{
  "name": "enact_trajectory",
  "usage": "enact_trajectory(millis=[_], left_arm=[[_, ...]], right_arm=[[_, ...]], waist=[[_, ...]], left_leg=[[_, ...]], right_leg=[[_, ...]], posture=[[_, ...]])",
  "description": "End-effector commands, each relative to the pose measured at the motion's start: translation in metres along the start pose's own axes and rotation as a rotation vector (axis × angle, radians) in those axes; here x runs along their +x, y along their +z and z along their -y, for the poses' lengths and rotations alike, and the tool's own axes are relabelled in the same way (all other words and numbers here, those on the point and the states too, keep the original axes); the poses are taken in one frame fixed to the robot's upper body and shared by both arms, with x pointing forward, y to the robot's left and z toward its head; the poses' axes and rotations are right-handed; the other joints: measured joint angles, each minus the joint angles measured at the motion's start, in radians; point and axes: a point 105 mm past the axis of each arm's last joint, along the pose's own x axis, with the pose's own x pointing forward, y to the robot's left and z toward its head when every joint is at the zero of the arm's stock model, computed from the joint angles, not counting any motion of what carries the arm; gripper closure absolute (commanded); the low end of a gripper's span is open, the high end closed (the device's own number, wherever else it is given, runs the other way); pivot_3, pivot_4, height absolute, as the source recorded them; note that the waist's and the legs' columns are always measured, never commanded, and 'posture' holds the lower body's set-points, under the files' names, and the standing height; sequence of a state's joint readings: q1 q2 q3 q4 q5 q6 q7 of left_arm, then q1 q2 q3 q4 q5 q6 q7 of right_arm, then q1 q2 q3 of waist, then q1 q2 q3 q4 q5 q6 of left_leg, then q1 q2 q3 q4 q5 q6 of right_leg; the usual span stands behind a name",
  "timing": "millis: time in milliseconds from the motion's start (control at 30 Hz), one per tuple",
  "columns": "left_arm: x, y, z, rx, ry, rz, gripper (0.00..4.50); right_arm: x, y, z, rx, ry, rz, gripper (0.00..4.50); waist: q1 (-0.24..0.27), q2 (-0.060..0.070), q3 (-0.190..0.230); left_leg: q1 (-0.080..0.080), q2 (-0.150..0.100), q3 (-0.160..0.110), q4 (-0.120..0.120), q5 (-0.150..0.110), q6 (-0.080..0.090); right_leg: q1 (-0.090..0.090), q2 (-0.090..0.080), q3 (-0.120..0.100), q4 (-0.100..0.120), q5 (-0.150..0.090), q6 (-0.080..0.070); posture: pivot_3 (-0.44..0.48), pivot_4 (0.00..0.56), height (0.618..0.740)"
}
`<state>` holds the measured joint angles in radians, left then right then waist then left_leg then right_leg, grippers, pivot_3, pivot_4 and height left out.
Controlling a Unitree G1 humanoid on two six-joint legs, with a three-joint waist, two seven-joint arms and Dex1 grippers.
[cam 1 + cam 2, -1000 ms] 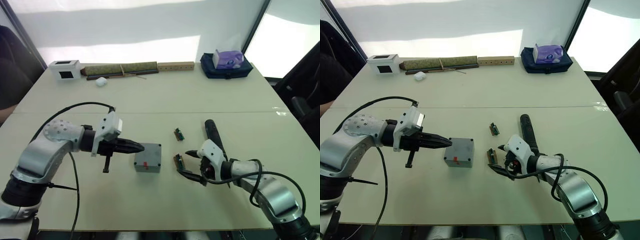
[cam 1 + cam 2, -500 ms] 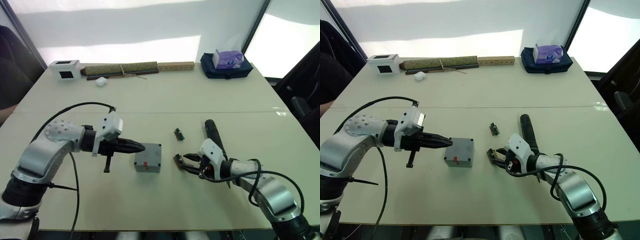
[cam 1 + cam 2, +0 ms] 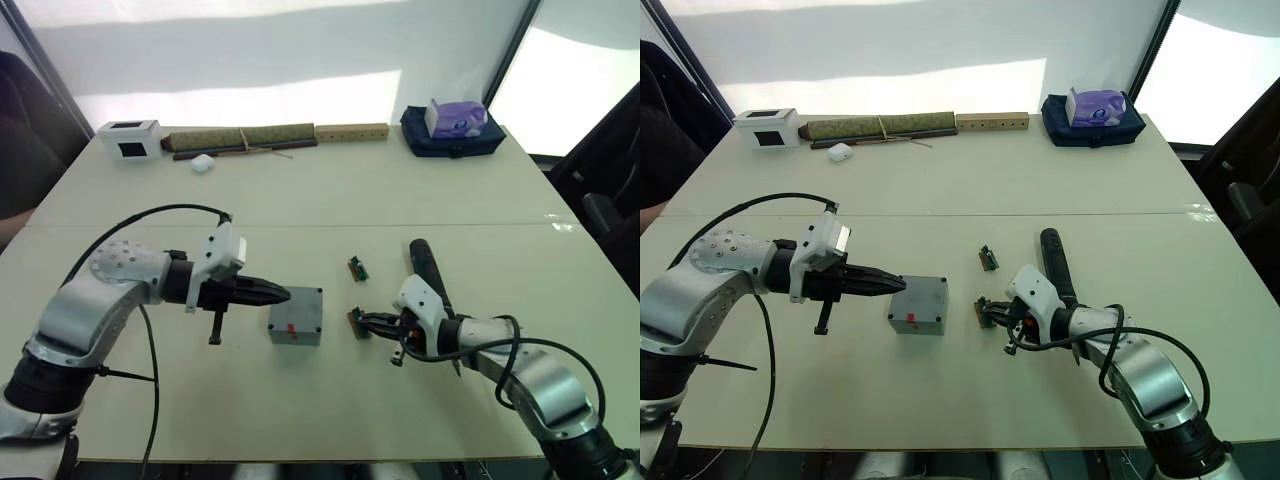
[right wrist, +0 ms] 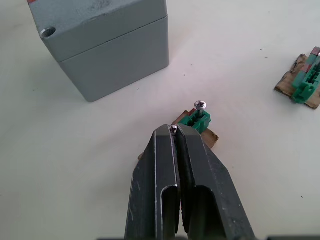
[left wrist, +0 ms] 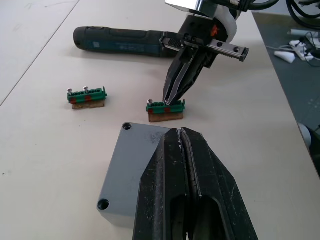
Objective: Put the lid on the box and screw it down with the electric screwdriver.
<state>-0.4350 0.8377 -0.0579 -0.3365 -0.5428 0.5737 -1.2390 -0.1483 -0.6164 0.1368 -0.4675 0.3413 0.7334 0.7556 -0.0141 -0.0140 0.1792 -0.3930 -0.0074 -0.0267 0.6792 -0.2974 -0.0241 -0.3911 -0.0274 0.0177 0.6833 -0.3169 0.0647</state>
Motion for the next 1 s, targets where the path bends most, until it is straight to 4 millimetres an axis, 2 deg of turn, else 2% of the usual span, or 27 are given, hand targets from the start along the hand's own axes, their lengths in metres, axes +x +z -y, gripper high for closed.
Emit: enact_trajectory(millis=[33, 133, 267, 367, 533, 700, 1000], left_arm=[[-0.003, 0.005, -0.001, 0.040, 0.022, 0.001, 4.50], [-0.005, 0.003, -0.002, 0.036, 0.042, -0.006, 4.50], [-0.012, -0.002, -0.007, 0.036, 0.089, -0.029, 4.50], [-0.016, -0.002, -0.009, 0.033, 0.111, -0.032, 4.50], [-0.019, -0.004, -0.010, 0.025, 0.136, -0.034, 4.50], [-0.019, -0.003, -0.008, 0.022, 0.149, -0.031, 4.50], [-0.019, 0.000, -0.005, 0.018, 0.157, -0.017, 4.50]], right_arm=[[-0.014, 0.029, 0.008, -0.066, -0.013, 0.057, 4.45], [-0.019, 0.038, 0.012, -0.065, -0.005, 0.065, 4.45], [-0.021, 0.060, 0.001, -0.081, 0.083, 0.100, 4.45], [-0.017, 0.077, -0.008, -0.098, 0.144, 0.137, 4.45], [0.003, 0.096, -0.015, -0.129, 0.198, 0.174, 4.45], [0.024, 0.096, -0.016, -0.163, 0.240, 0.158, 4.45], [0.032, 0.089, -0.006, -0.182, 0.237, 0.141, 4.45]], waist=[[0.000, 0.000, 0.000], [0.000, 0.000, 0.000], [-0.001, 0.000, 0.000], [-0.003, 0.000, 0.000], [0.000, 0.000, 0.000], [-0.001, 0.000, 0.000], [-0.001, 0.001, 0.000]], left_leg=[[0.000, 0.000, 0.000, 0.000, 0.000, 0.000], [0.000, 0.000, 0.000, 0.000, 0.000, 0.000], [0.000, 0.000, 0.000, 0.000, 0.000, 0.000], [0.000, 0.000, 0.000, -0.001, 0.000, 0.000], [0.000, 0.000, 0.000, -0.001, 0.000, 0.000], [-0.001, 0.000, 0.000, -0.001, 0.000, 0.000], [-0.001, 0.000, 0.000, -0.001, 0.000, 0.000]], right_leg=[[0.000, 0.000, 0.000, 0.000, 0.000, 0.000], [0.000, 0.000, 0.000, 0.000, 0.000, 0.000], [0.000, 0.000, 0.000, 0.000, 0.000, 0.000], [-0.001, 0.000, 0.000, 0.000, 0.000, 0.000], [-0.001, -0.001, 0.000, -0.001, 0.000, 0.000], [-0.001, -0.001, 0.000, -0.001, 0.000, 0.000], [-0.001, -0.002, 0.000, -0.001, 0.000, 0.000]], posture=[[0.000, 0.150, 0.740], [0.000, 0.150, 0.740], [0.000, 0.150, 0.740], [0.000, 0.150, 0.740], [0.000, 0.150, 0.740], [0.000, 0.150, 0.740], [0.000, 0.150, 0.740]])
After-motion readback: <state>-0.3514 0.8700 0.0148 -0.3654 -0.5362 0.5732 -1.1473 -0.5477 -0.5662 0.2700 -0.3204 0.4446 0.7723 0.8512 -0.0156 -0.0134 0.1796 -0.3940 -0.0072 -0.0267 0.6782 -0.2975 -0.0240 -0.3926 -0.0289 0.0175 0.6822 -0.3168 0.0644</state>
